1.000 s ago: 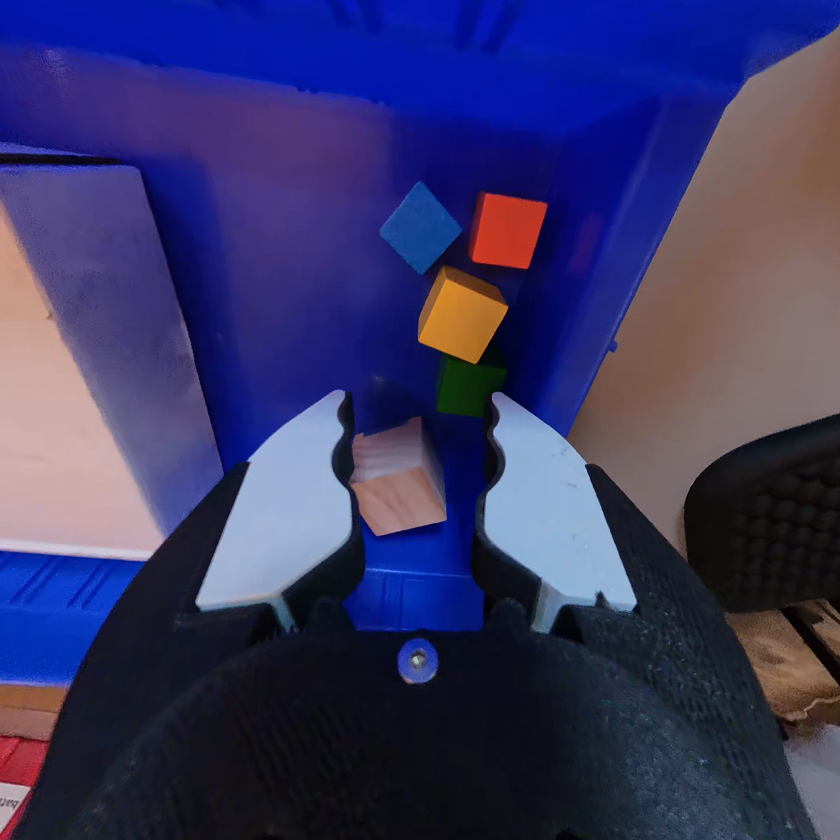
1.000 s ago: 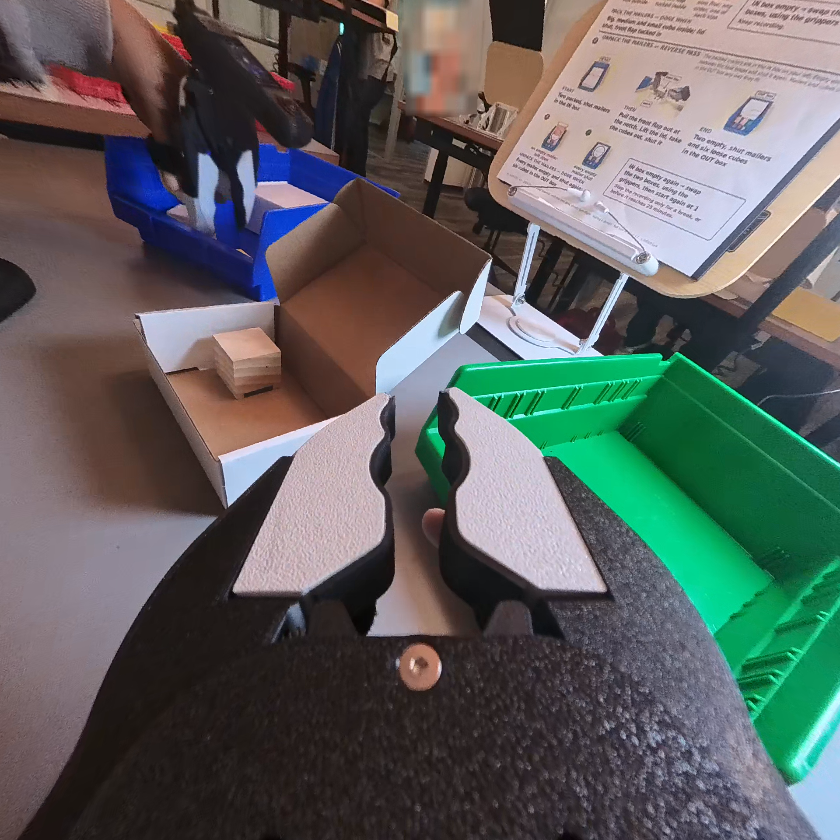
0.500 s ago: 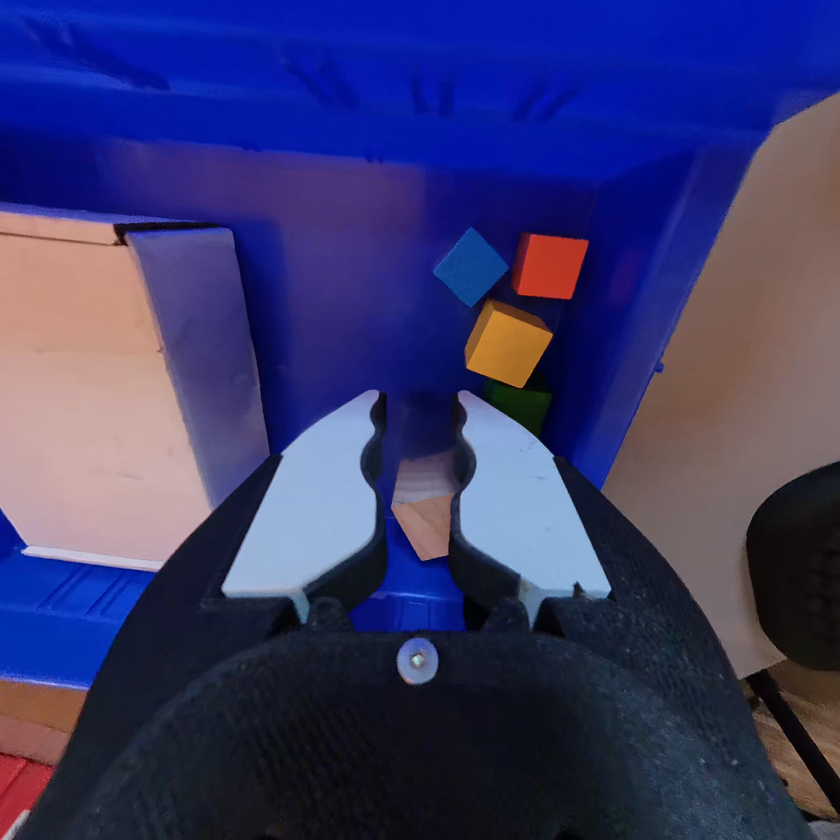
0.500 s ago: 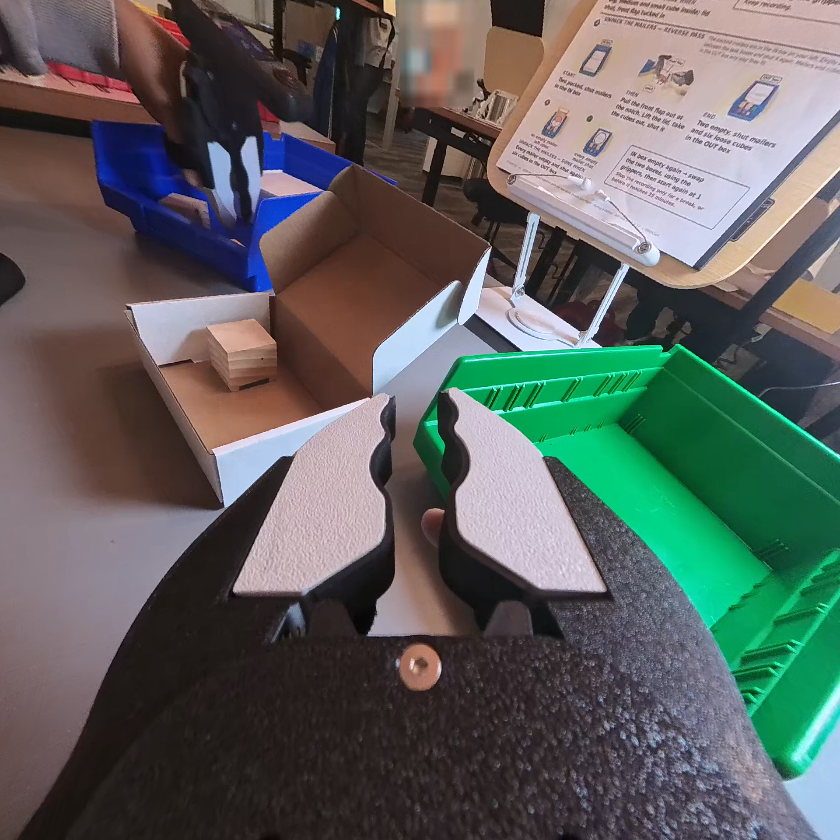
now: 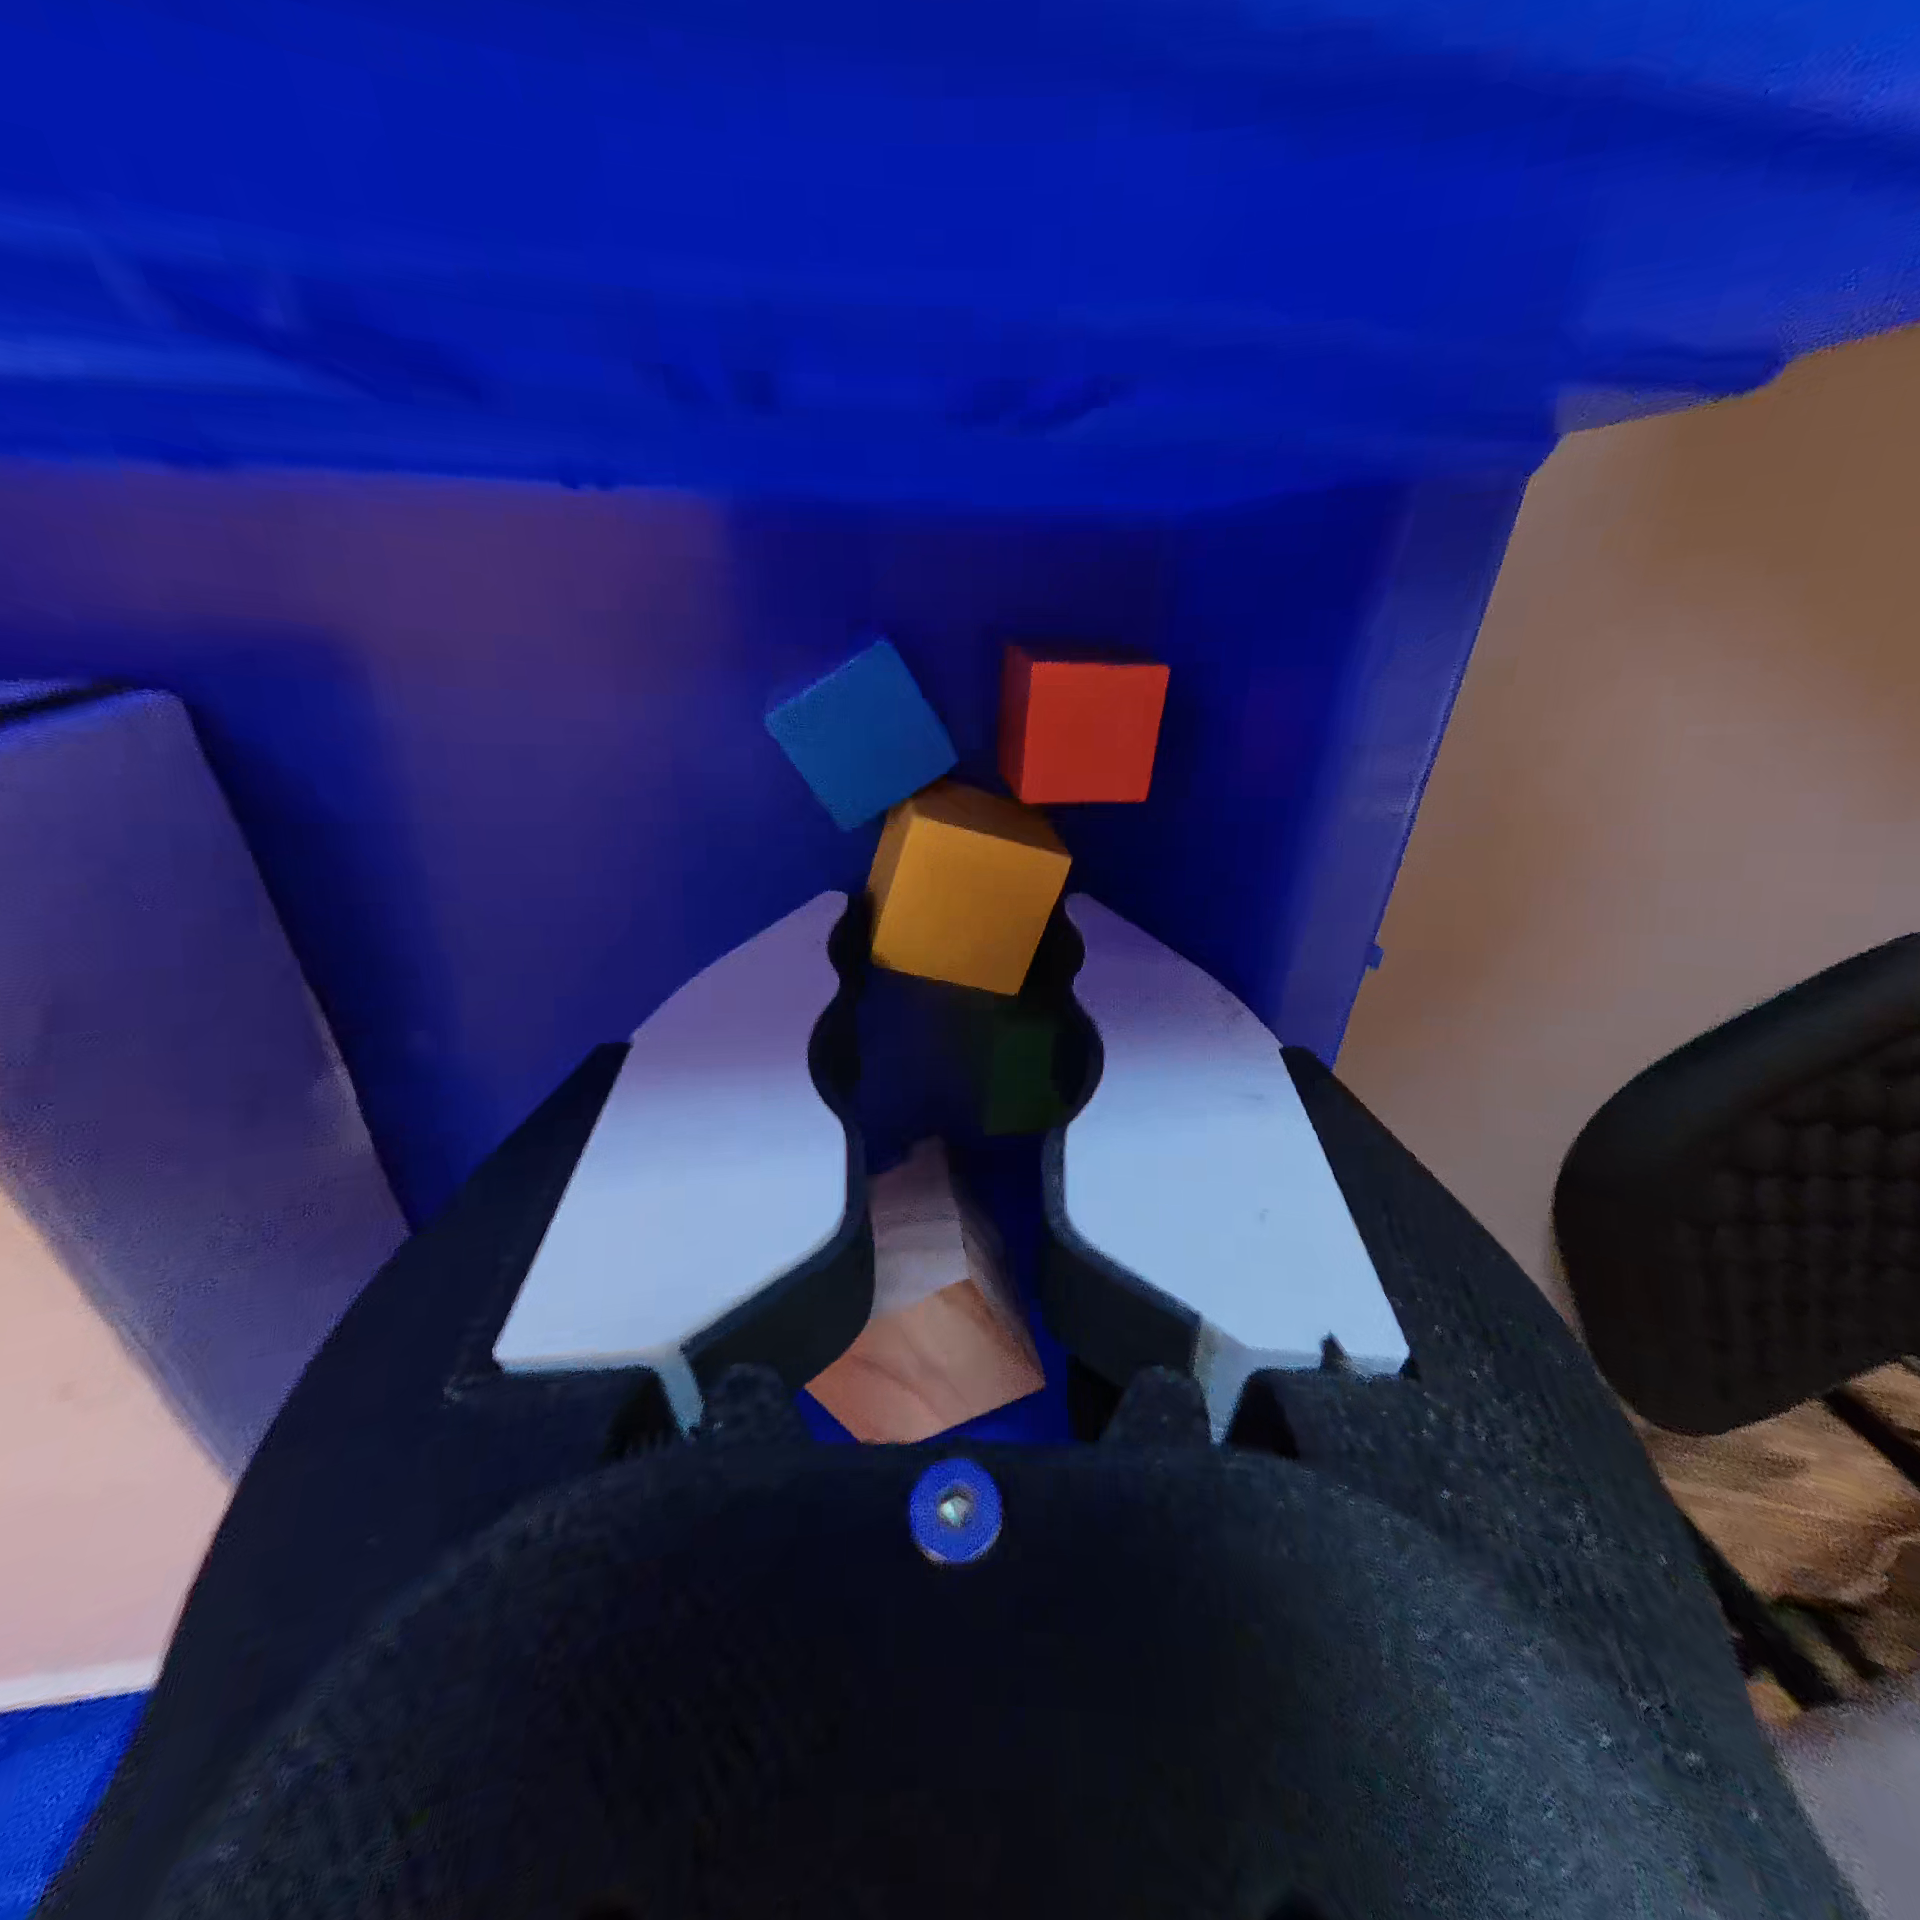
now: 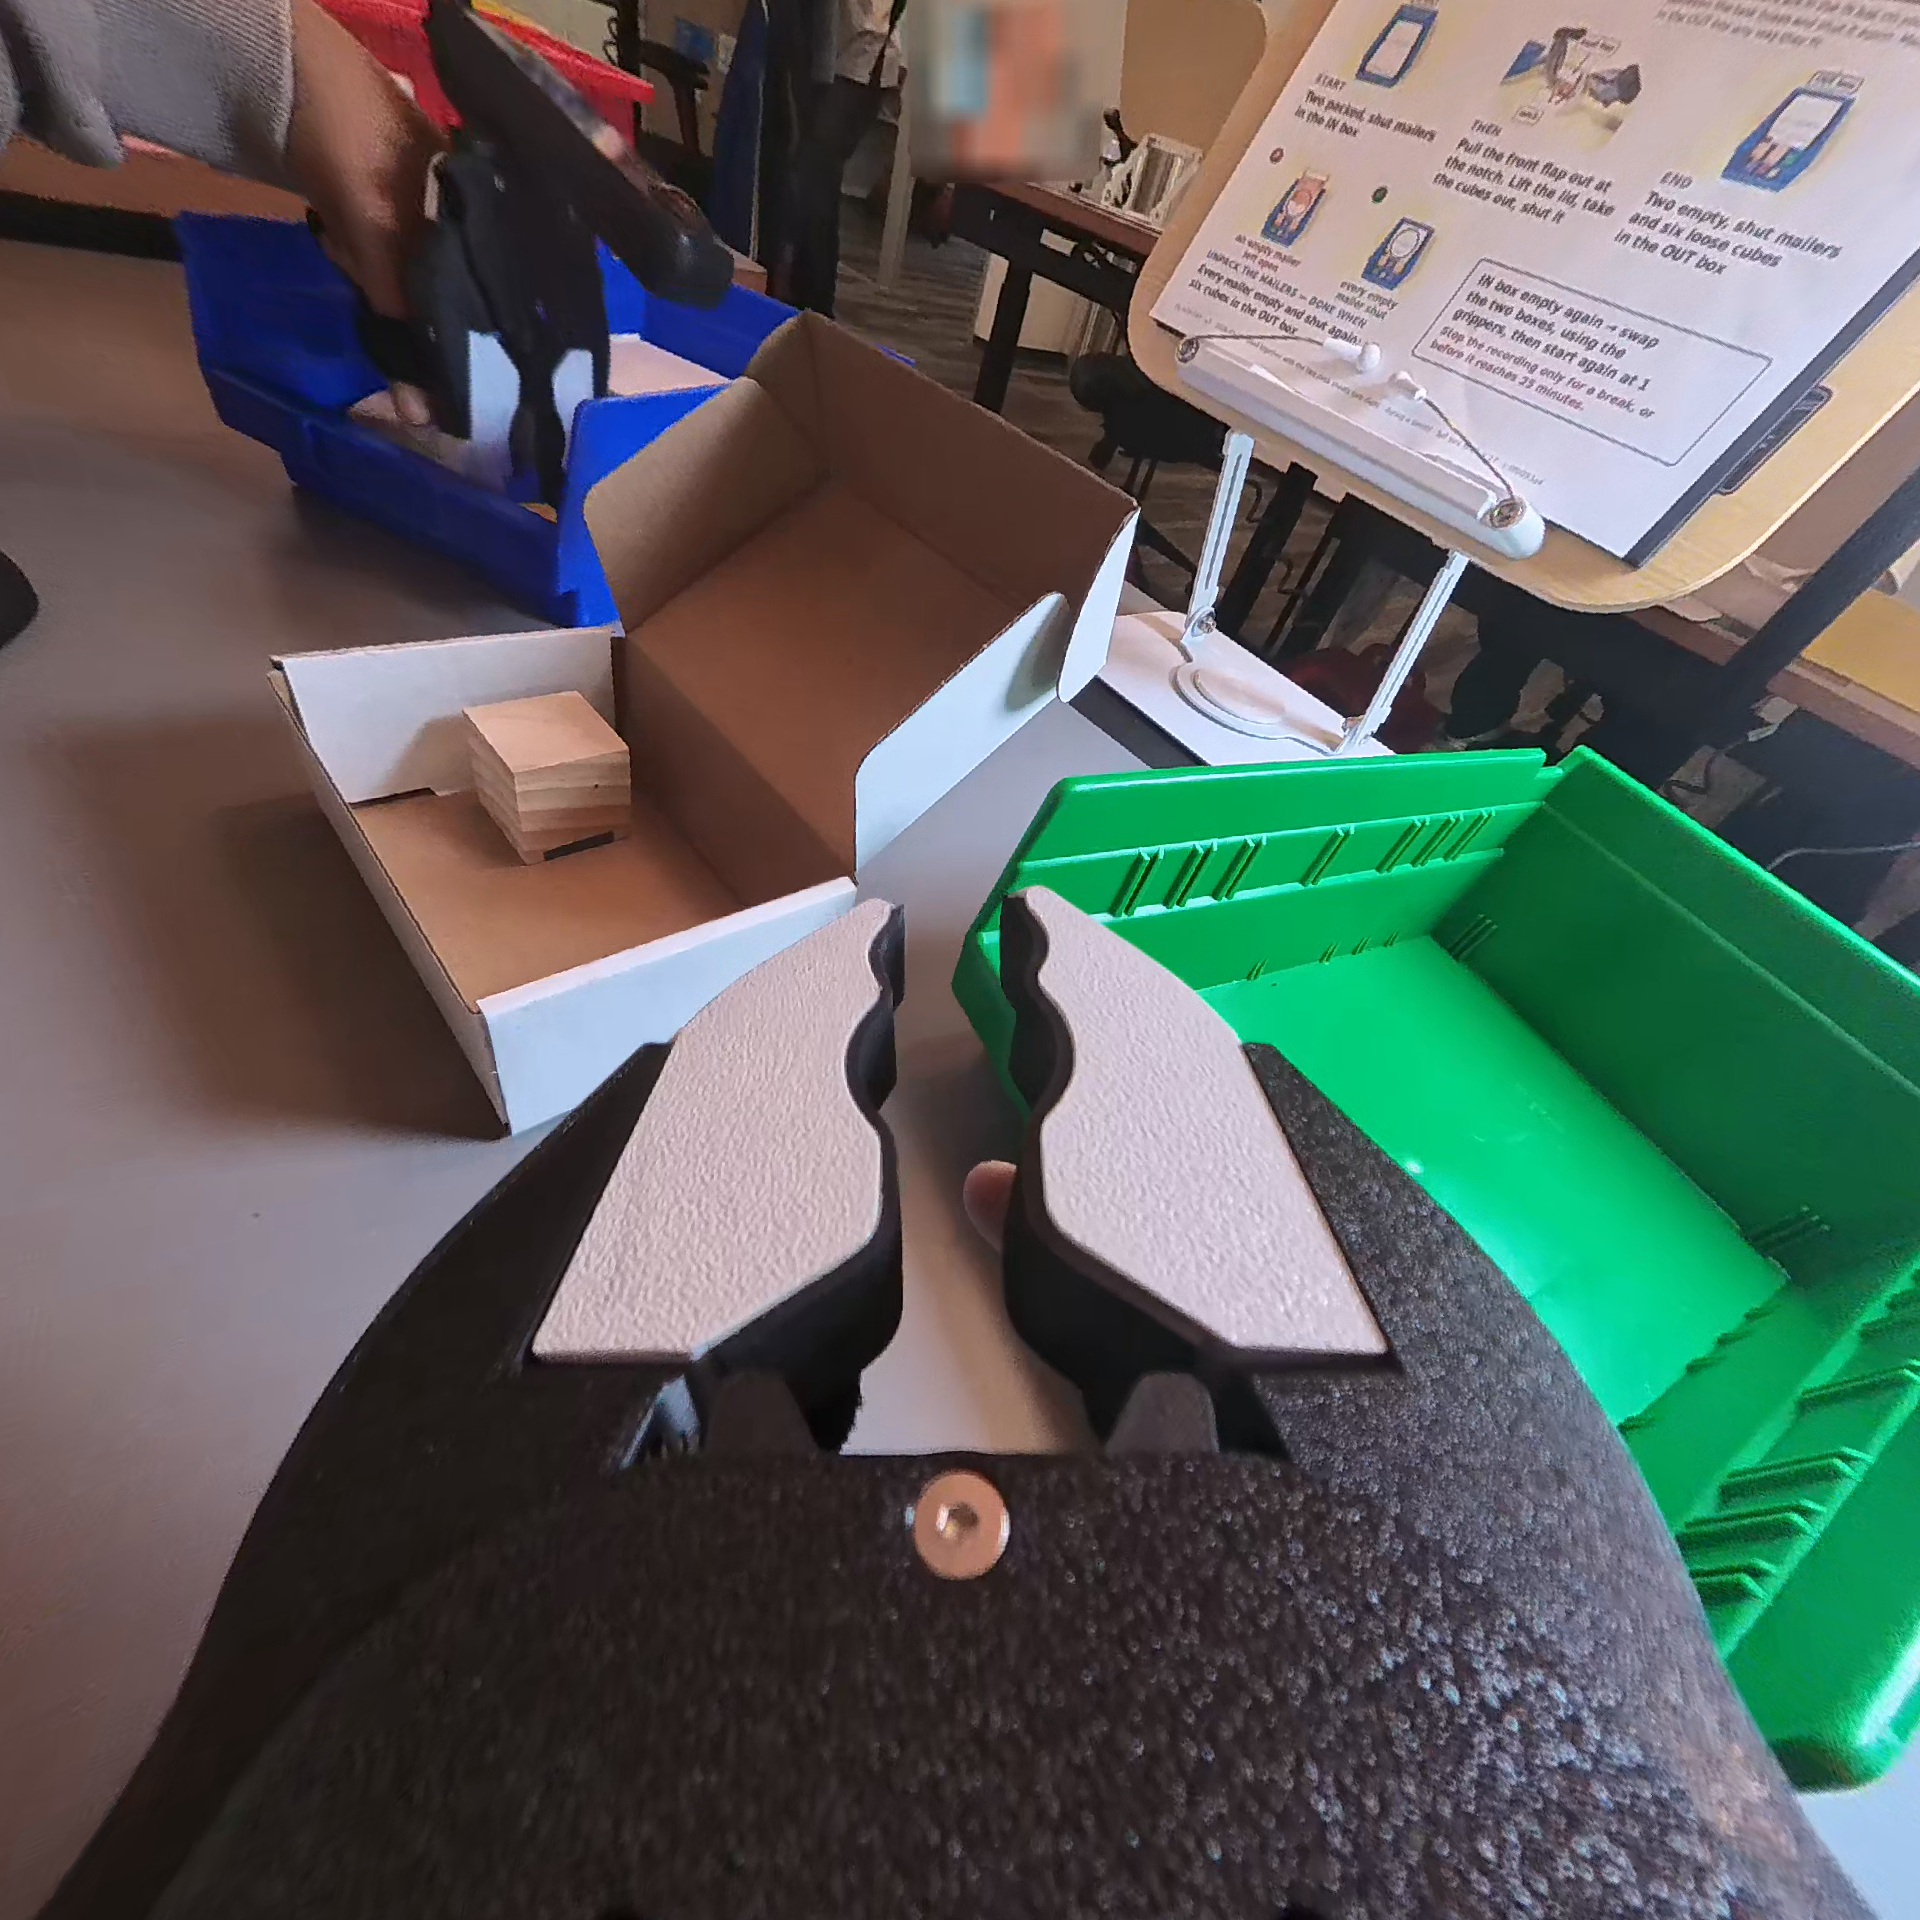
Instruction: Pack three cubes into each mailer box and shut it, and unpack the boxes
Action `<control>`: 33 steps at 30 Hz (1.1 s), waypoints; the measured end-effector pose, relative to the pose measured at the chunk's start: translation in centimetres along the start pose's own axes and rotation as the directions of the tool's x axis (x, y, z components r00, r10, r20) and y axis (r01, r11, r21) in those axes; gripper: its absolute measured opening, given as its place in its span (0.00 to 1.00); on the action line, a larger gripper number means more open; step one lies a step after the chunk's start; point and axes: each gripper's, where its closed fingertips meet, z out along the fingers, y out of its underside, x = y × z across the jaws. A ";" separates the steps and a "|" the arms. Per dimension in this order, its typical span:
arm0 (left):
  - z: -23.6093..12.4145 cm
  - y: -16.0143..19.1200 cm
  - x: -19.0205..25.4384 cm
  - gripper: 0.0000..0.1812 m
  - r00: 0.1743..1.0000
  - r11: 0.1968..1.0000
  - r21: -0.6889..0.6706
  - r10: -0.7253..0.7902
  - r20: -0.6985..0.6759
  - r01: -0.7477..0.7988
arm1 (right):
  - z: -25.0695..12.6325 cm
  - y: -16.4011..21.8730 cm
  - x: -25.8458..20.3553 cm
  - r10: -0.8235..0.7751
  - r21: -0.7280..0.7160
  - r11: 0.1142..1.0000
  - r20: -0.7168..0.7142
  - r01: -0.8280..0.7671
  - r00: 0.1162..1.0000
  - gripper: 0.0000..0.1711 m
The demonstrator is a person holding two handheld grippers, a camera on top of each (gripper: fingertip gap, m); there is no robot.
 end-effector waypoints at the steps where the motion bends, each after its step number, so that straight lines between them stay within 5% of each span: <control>1: 0.0 -0.1 -0.1 0.18 1.000 1.000 0.002 0.025 0.013 -0.025 | 0.0 0.1 0.0 -0.002 -0.005 1.000 -0.002 0.002 1.000 0.10; 13: -4.3 -1.1 -1.0 0.17 0.992 0.995 0.099 -0.034 0.122 0.022 | 0.3 0.8 0.0 0.002 -0.031 1.000 0.001 -0.002 1.000 0.09; 21: -11.9 -8.9 8.2 0.17 0.981 0.918 0.380 0.045 0.189 -0.116 | 0.6 0.9 -0.3 0.008 -0.037 0.999 0.012 -0.008 1.000 0.09; 27: -7.6 -14.9 17.0 0.18 0.961 0.906 0.324 0.246 0.126 -0.274 | 0.5 0.5 -0.8 -0.007 -0.027 1.000 0.017 0.008 1.000 0.09; 33: -1.2 -18.5 18.2 0.17 0.963 0.944 0.195 0.250 0.106 -0.266 | 0.2 0.2 -0.3 -0.012 -0.014 1.000 -0.012 0.011 1.000 0.09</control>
